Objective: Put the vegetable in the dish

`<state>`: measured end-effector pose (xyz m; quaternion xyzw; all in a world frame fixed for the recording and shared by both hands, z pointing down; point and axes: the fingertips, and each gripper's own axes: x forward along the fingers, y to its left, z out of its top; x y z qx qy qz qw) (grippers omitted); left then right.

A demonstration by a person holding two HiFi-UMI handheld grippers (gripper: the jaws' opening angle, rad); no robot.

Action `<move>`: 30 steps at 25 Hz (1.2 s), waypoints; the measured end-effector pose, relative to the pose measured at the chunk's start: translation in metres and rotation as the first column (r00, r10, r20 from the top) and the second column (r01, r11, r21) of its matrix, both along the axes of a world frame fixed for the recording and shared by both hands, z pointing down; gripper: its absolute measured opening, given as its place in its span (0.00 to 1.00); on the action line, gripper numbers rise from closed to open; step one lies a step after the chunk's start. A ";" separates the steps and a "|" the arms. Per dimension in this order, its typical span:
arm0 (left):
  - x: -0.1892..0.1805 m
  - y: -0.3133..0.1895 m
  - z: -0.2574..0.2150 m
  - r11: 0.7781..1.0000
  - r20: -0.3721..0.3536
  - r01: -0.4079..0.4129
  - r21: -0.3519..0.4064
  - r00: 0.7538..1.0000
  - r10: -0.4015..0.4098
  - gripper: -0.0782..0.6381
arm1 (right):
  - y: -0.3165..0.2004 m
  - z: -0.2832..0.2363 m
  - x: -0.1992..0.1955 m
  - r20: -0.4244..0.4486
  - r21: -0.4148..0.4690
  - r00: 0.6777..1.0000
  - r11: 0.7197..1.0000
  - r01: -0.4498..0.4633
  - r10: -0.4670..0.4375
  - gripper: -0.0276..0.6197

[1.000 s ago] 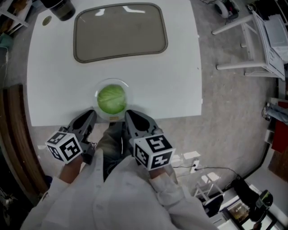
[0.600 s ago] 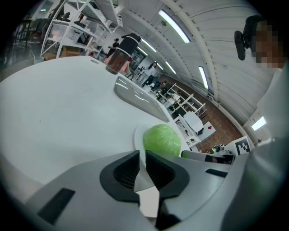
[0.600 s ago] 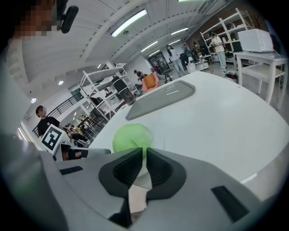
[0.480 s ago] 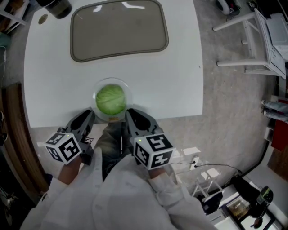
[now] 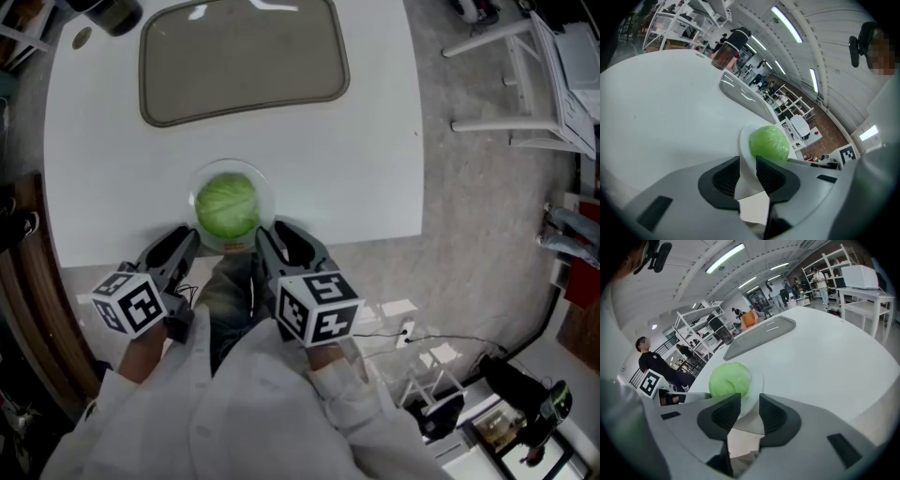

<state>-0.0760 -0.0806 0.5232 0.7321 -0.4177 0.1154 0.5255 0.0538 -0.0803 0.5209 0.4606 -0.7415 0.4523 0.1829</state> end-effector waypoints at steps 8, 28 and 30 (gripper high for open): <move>0.003 -0.002 0.001 1.000 -0.007 0.010 -0.012 1.000 -0.010 0.24 | -0.002 0.008 0.004 -0.023 -0.033 1.000 0.999 0.005 -0.005 0.25; 0.006 -0.004 0.000 0.999 -0.015 -0.006 -0.049 1.000 0.006 0.26 | -0.003 0.009 0.000 -0.005 -0.075 1.000 0.997 -0.016 0.015 0.25; 0.007 -0.005 0.000 0.998 -0.017 0.004 -0.059 1.000 -0.005 0.26 | -0.005 0.010 0.002 -0.005 -0.074 1.000 0.997 -0.027 0.027 0.25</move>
